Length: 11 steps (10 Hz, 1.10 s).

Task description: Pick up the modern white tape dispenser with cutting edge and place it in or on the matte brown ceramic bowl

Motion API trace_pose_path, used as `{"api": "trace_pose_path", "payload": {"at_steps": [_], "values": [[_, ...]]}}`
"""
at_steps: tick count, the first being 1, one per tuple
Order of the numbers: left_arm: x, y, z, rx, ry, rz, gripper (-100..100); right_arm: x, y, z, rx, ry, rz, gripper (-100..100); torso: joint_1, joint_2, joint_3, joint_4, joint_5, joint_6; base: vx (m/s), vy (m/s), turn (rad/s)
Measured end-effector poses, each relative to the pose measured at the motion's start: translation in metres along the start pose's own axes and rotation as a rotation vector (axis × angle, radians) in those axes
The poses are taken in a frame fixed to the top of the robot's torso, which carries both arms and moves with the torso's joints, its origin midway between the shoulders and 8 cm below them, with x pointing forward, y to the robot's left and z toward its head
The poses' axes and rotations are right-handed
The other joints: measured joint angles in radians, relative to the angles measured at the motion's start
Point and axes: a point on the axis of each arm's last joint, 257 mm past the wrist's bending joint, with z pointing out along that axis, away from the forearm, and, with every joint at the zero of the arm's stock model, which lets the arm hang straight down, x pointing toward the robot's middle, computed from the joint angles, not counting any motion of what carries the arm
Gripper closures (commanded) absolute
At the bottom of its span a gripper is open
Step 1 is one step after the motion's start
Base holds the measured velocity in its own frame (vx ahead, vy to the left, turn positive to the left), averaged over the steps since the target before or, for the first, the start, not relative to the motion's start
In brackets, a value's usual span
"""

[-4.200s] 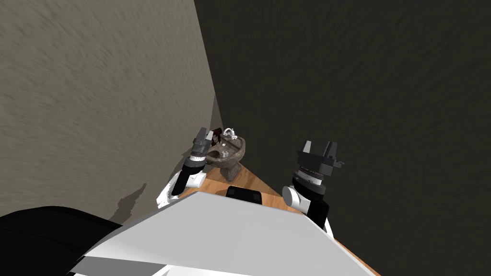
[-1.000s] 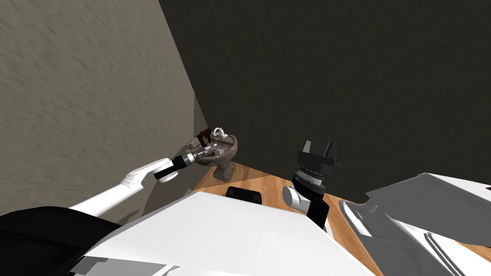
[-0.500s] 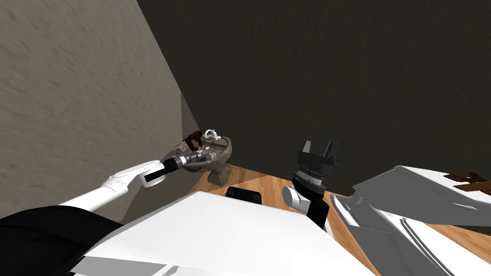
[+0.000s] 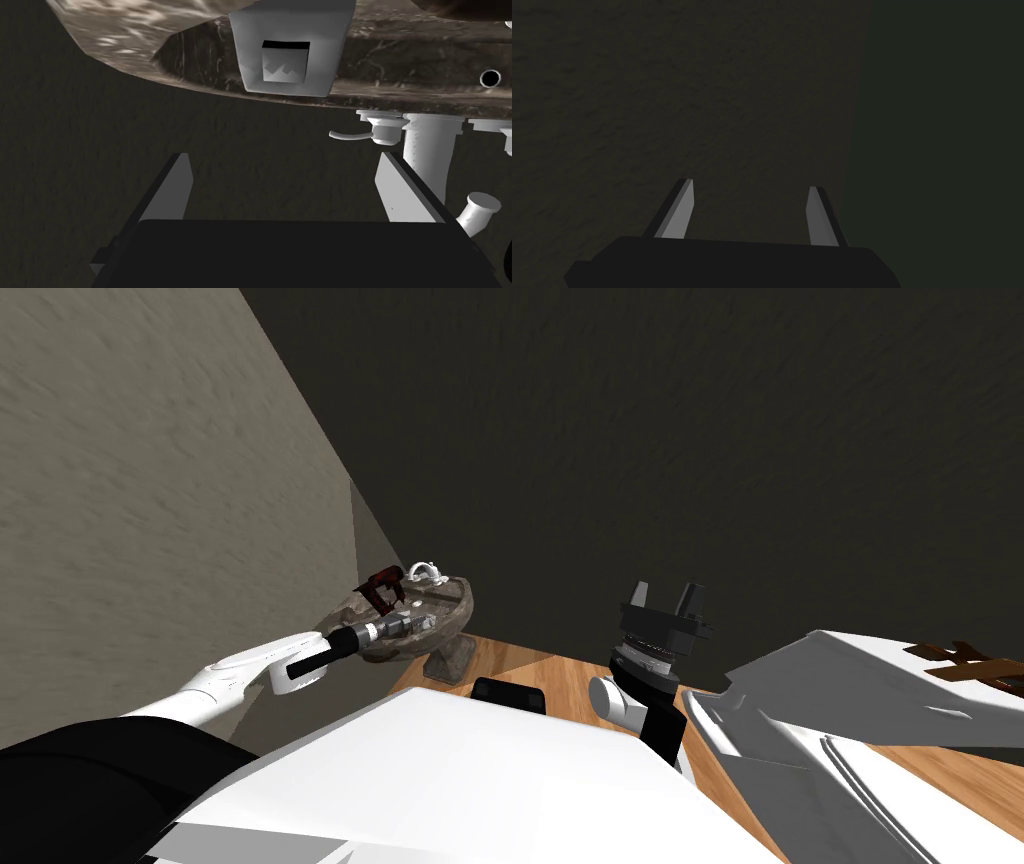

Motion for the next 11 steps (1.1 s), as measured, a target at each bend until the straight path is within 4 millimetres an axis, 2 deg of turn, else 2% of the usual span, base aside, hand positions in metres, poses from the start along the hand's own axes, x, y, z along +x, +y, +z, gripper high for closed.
{"api": "trace_pose_path", "payload": {"at_steps": [3,4,5,6,7,11], "values": [[0.037,0.018,-0.013,-0.052,0.064,-0.013,-100,0.000,0.000,0.000,0.000,0.000,0.000,0,0.001,0.002,0.001,0.000,0.000,0.000,0.051,-0.038,-0.013],[0.038,0.018,-0.013,-0.053,0.067,-0.014,0,0.000,0.000,0.000,0.000,0.000,0.000,0,0.003,0.004,0.002,0.001,0.000,0.000,0.005,-0.003,0.001],[0.038,0.018,-0.013,-0.053,0.067,-0.014,-100,0.000,0.000,0.000,0.000,0.000,0.000,0,0.004,0.005,0.003,0.001,0.001,0.000,0.045,-0.007,-0.131],[0.041,0.020,-0.012,-0.060,0.064,-0.019,-100,0.000,0.000,0.000,0.000,0.000,0.000,0,0.004,0.004,0.002,0.001,0.001,0.000,0.028,-0.001,-0.035],[0.042,0.020,-0.012,-0.061,0.064,-0.019,100,0.000,0.000,0.000,0.000,0.000,0.000,0,0.004,0.005,0.003,0.001,0.001,0.000,0.000,0.000,0.000],[0.040,0.022,-0.012,-0.065,0.062,-0.016,100,0.000,0.000,0.000,0.000,0.000,0.000,0,0.002,0.007,0.004,0.001,0.002,0.000,0.002,0.002,0.001]]}}
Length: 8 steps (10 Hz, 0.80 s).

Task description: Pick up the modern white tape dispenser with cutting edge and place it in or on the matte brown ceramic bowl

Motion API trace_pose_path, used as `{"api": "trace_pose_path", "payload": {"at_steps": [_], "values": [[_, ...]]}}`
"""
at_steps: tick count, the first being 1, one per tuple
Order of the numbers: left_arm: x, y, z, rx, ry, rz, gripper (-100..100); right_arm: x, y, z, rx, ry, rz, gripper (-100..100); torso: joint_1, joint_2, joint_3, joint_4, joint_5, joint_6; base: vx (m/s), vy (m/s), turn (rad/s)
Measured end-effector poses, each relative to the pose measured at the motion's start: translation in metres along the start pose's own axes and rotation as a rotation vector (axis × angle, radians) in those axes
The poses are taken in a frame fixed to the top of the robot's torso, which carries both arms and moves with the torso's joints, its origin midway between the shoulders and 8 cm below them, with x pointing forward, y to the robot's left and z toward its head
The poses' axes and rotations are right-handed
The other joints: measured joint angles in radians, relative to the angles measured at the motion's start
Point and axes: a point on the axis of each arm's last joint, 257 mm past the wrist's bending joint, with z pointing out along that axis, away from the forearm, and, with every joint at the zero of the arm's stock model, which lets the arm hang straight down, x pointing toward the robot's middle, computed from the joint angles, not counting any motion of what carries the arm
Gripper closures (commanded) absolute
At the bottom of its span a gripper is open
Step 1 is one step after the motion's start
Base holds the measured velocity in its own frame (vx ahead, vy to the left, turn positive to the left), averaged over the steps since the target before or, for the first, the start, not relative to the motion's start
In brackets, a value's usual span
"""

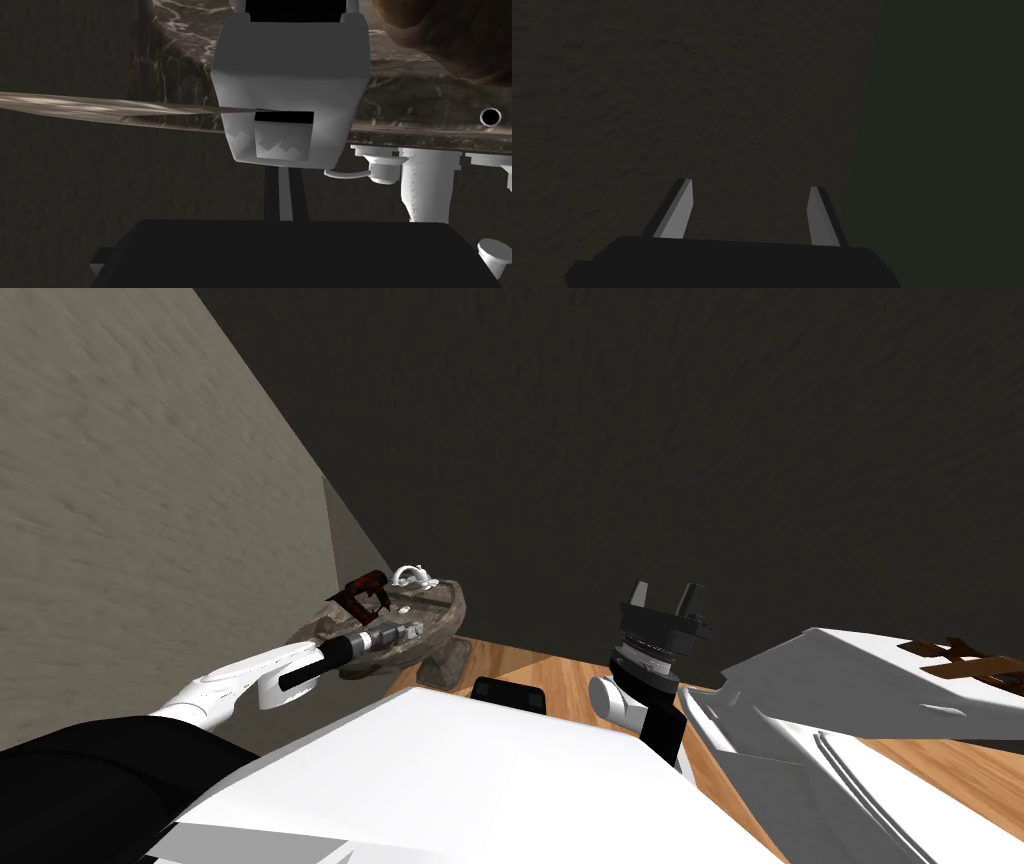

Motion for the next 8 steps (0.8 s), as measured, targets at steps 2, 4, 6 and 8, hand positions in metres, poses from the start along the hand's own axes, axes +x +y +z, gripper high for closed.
{"api": "trace_pose_path", "payload": {"at_steps": [2,4,6,8], "values": [[0.000,0.000,0.000,0.000,0.000,0.000,-100,0.000,0.000,0.000,0.000,0.000,0.000,0,0.000,0.000,0.000,0.000,0.000,0.000,-0.004,0.011,0.052],[-0.040,0.002,0.009,0.008,-0.087,-0.035,-100,0.000,0.000,0.000,0.000,0.000,0.000,0,0.003,0.001,0.001,0.000,0.001,0.000,-0.026,0.053,0.107],[-0.079,-0.003,0.009,0.022,-0.149,-0.063,-100,0.000,0.000,0.000,0.000,0.000,0.000,0,0.003,0.002,0.001,0.001,0.000,0.000,-0.029,0.047,0.123],[-0.116,-0.004,0.011,0.033,-0.221,-0.104,-100,0.000,0.000,0.000,0.000,0.000,0.000,0,0.002,0.002,0.001,0.000,0.000,0.000,-0.024,0.033,0.073]]}}
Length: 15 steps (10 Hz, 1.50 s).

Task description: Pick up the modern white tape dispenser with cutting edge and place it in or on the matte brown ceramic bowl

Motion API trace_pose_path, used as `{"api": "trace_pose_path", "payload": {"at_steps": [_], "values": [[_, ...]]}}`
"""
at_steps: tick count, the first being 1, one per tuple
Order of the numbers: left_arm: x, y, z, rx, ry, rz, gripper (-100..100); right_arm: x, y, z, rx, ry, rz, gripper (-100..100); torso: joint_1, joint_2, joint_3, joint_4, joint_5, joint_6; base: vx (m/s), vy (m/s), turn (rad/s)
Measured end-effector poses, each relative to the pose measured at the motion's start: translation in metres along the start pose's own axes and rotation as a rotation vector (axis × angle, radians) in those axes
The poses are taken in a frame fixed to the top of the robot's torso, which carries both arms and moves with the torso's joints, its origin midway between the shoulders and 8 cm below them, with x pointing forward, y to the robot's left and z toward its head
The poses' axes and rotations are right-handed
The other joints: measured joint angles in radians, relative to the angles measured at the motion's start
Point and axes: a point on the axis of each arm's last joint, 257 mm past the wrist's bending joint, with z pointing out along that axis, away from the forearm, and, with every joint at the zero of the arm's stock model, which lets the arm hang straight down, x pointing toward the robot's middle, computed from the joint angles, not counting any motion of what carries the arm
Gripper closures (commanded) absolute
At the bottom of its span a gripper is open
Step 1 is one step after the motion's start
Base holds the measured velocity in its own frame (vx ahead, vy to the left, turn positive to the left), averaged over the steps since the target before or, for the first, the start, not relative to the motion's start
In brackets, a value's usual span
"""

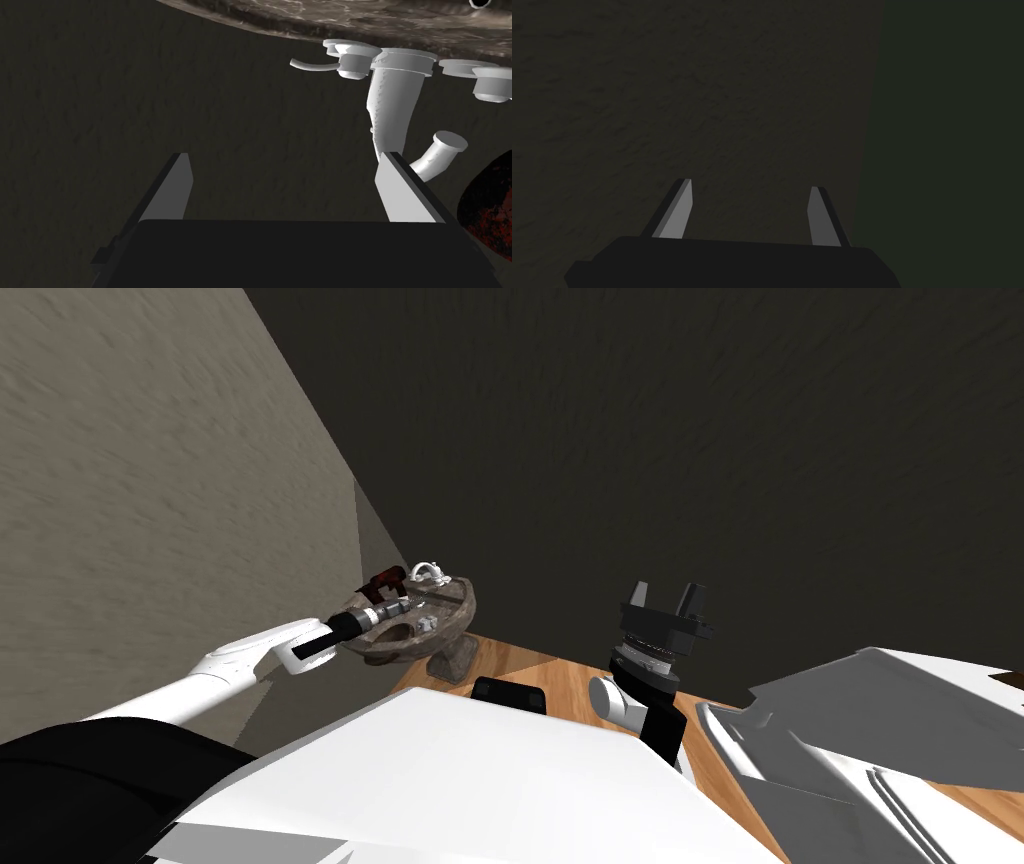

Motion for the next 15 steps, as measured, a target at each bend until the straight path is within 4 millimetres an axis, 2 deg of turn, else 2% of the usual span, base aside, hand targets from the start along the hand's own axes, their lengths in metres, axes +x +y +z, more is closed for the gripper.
{"api": "trace_pose_path", "payload": {"at_steps": [3,5,8,13,15], "values": [[-0.058,-0.013,0.008,0.040,-0.118,-0.067,-100,0.000,0.000,0.000,0.000,0.000,0.000,0,-0.001,0.000,0.000,0.000,0.000,0.000,-0.018,0.032,0.121],[-0.090,-0.019,0.010,0.065,-0.184,-0.105,-100,0.000,0.000,0.000,0.000,0.000,0.000,0,-0.001,-0.001,0.000,0.000,0.000,0.000,-0.012,0.031,0.103],[-0.120,-0.029,0.008,0.092,-0.245,-0.149,-100,0.000,0.000,0.000,0.000,0.000,0.000,0,-0.002,-0.001,-0.001,0.000,0.000,0.000,0.002,-0.009,0.024],[-0.036,-0.010,0.006,0.023,-0.076,-0.060,-100,0.000,0.000,0.000,0.000,0.000,0.000,0,-0.006,-0.003,-0.002,-0.001,-0.001,0.001,0.022,-0.057,-0.120],[-0.004,0.000,-0.001,0.006,-0.011,-0.018,-100,0.000,0.000,0.000,0.000,0.000,0.000,0,-0.005,-0.002,-0.001,-0.001,-0.001,0.000,0.007,-0.027,-0.095]]}}
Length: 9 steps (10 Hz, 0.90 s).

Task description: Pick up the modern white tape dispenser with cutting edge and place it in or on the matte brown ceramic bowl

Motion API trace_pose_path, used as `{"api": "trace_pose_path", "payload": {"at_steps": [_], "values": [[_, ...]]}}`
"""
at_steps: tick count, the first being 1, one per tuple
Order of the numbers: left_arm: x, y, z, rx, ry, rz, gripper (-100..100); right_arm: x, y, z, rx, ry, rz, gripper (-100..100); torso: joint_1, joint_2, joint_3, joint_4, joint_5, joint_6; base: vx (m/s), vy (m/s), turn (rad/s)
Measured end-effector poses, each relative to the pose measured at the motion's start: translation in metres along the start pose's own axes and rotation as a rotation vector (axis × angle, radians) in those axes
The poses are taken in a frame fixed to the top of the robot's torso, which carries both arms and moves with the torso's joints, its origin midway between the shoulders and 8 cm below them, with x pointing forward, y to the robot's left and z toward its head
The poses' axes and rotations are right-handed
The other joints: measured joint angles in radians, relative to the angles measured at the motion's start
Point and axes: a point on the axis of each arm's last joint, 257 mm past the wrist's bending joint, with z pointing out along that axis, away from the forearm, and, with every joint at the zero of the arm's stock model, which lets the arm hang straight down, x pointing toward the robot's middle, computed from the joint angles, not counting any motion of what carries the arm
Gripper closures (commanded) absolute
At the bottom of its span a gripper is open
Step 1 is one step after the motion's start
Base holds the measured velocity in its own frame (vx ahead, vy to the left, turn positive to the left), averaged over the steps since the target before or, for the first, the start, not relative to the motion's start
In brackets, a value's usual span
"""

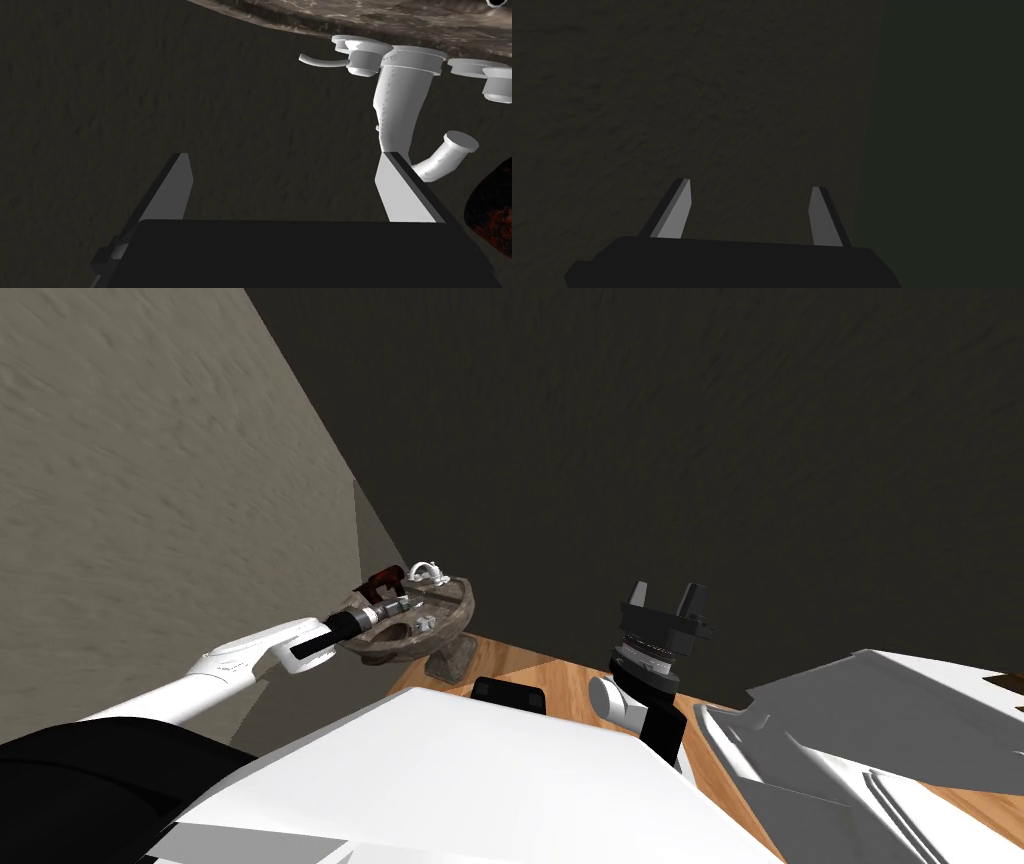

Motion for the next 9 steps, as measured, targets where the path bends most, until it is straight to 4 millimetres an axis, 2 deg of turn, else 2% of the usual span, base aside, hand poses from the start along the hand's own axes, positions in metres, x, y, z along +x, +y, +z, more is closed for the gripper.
{"api": "trace_pose_path", "payload": {"at_steps": [3,6,7,8,9], "values": [[0.061,0.009,-0.016,-0.024,0.126,0.073,-100,0.000,0.000,0.000,0.000,0.000,0.000,0,0.000,0.000,0.000,0.000,0.000,0.000,0.007,-0.032,-0.116],[0.112,0.015,-0.039,-0.045,0.233,0.109,-100,0.000,0.000,0.000,0.000,0.000,0.000,0,0.001,0.002,0.001,0.000,0.000,0.000,-0.005,-0.008,-0.043],[0.122,0.020,-0.044,-0.051,0.254,0.114,-100,0.000,0.000,0.000,0.000,0.000,0.000,0,0.002,0.001,0.001,0.000,0.000,0.000,-0.002,0.005,0.002],[0.123,0.020,-0.045,-0.050,0.256,0.114,0,0.000,0.000,0.000,0.000,0.000,0.000,0,0.002,0.001,0.001,0.000,0.000,0.000,0.000,0.000,0.000],[0.123,0.020,-0.045,-0.050,0.256,0.114,-100,0.000,0.000,0.000,0.000,0.000,0.000,0,0.002,0.001,0.001,0.000,0.000,0.000,0.050,0.005,-0.110]]}}
